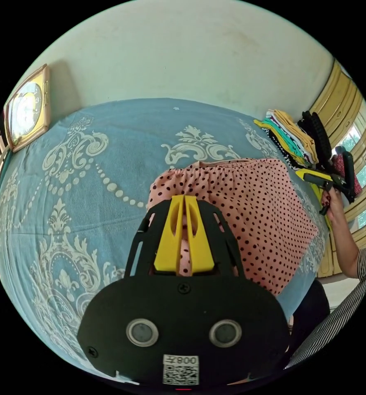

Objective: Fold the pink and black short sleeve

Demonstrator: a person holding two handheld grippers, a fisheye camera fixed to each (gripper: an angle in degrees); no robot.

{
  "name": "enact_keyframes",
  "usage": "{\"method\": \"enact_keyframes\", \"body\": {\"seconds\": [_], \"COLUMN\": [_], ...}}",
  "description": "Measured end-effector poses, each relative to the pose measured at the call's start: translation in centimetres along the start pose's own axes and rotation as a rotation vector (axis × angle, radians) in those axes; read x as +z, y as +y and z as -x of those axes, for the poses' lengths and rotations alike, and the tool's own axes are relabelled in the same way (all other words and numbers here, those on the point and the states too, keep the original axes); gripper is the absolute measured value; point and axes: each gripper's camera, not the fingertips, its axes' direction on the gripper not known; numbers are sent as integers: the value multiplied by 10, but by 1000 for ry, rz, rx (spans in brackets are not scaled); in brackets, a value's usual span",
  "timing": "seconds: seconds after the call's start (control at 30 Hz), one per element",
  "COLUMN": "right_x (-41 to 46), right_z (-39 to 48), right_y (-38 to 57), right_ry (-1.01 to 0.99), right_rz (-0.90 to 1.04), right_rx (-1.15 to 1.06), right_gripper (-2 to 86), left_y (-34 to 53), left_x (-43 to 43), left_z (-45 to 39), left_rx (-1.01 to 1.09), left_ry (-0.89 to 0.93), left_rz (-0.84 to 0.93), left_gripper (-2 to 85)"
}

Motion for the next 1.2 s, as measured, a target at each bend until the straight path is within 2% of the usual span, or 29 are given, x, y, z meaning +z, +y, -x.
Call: {"method": "enact_keyframes", "body": {"seconds": [0.13, 0.23, 0.37, 0.5, 0.6, 0.83, 0.9, 0.97, 1.1, 1.2], "right_x": [-29, -37, -50, -44, -39, -12, 23, 51, 93, 116], "right_z": [1, 10, -3, -30, -37, 12, 23, 31, 38, 42], "right_y": [58, 114, 177, 209, 217, 143, 106, 79, 32, 14], "right_ry": [-33, -58, -76, -199, -288, -212, -257, -240, -201, -179], "right_rz": [21, 98, 128, 116, 90, 57, 75, 109, 116, 123], "right_rx": [11, 27, 152, 276, 320, 53, -13, -49, -69, -68], "right_gripper": [7, 15, 42, 58, 56, 48, 40, 34, 17, 6], "left_y": [23, 65, 131, 163, 158, 75, 45, 30, 7, 3], "left_x": [-23, -41, -72, -77, -74, -30, 3, 20, 27, 36], "left_z": [-7, -16, -3, 26, 22, -17, -29, -30, -10, 10], "left_rx": [25, 33, -106, -264, -223, 76, 168, 179, 133, 74], "left_ry": [63, 106, 77, 206, 214, 187, 36, -97, -95, -99], "left_rz": [-34, 2, -4, -6, -11, 3, 107, 126, 64, 89], "left_gripper": [6, 6, 13, 17, 13, 7, 4, 4, 3, 3]}}
